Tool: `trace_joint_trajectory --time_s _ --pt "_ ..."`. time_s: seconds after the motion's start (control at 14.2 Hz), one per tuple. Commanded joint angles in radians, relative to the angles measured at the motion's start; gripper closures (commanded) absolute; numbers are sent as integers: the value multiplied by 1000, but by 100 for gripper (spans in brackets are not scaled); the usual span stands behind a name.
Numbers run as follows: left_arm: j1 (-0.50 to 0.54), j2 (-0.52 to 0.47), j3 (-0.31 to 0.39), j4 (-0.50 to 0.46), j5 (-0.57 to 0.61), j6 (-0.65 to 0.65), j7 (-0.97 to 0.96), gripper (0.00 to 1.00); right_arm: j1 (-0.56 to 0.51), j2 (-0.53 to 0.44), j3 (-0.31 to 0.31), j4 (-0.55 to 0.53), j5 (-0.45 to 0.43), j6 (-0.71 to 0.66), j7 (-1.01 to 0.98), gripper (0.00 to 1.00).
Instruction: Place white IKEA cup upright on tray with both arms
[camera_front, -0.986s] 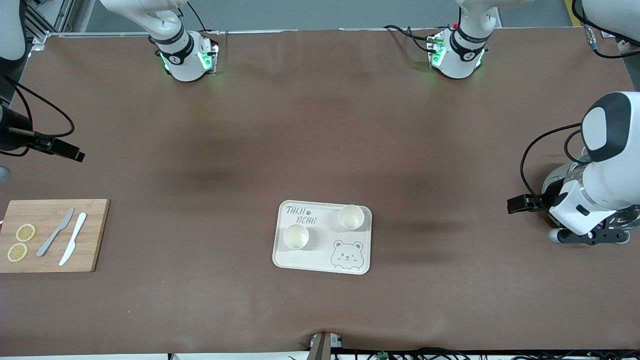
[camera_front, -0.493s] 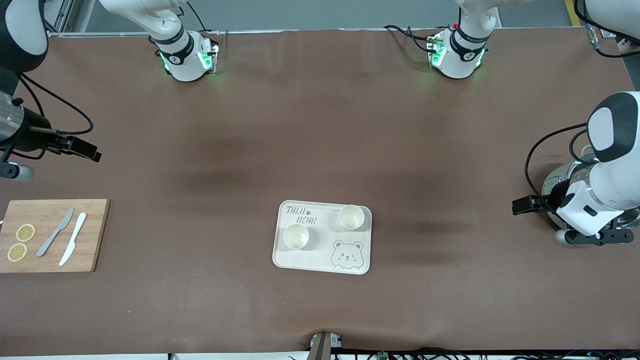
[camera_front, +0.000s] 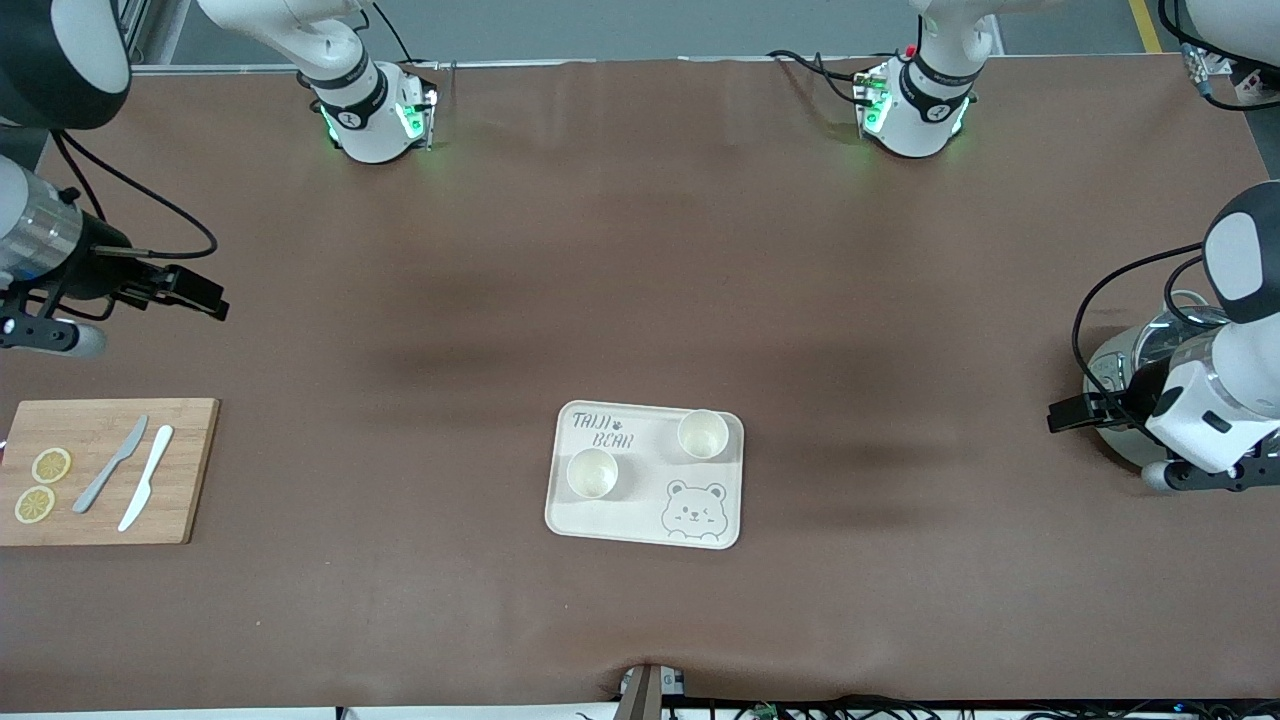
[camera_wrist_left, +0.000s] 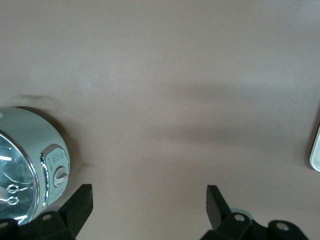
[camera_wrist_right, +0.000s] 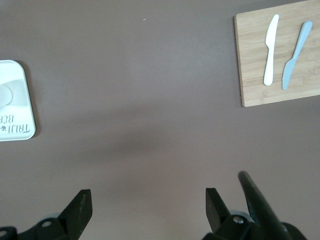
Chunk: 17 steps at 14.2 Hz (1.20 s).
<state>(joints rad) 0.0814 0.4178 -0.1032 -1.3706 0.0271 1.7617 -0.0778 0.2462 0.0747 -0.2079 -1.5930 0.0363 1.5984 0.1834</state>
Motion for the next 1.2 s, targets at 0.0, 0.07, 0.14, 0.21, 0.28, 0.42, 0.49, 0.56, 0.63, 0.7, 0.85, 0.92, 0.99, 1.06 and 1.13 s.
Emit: trace_joint_trajectory --time_s 0.0,0.07,0.14,0.21,0.28,0.42,0.49,0.56,0.63,0.7,0.85,0.92,0.99,1.06,1.13 --pt "-5 -7 0 -1 1 9 3 0 8 -1 -13 13 -3 -12 1 0" --pt "-14 -7 -1 -1 4 9 -7 0 7 0 -15 13 -3 -12 1 0" --pt "-17 -5 -3 -1 2 9 -10 0 8 -1 -15 13 -3 -12 1 0" --pt "-15 -5 -3 1 -4 9 -16 0 10 -1 -15 10 -3 -17 1 0" --pt "-9 -5 0 8 -6 10 -26 0 7 -3 -13 8 -1 -20 2 0" --pt "3 -2 2 22 -6 13 -28 0 -11 -3 -1 11 -1 -28 1 0" --pt "9 1 4 22 -9 27 -20 0 -33 -4 25 11 -1 -28 1 0" --pt "3 16 4 22 -9 47 -28 0 -85 -4 68 11 1 -28 1 0" --pt "-6 27 2 21 -9 65 -43 0 -152 -3 141 11 2 -28 1 0" --pt "-6 41 -1 21 -9 80 -42 0 -229 -3 221 11 1 -26 1 0" --pt "-5 29 -4 19 -7 84 -33 0 -307 -4 315 11 -3 -26 4 0" --pt "-2 16 -4 19 -6 81 -33 0 -308 -4 315 10 -3 -28 2 0" --pt "0 -3 -4 16 2 76 -30 0 -308 -4 315 10 -3 -29 4 0" --pt "-21 -13 6 12 4 65 -27 0 -306 -4 315 10 -3 -32 4 0" --pt "-85 -14 49 10 5 50 -27 0 -306 -4 315 10 -3 -32 4 0"
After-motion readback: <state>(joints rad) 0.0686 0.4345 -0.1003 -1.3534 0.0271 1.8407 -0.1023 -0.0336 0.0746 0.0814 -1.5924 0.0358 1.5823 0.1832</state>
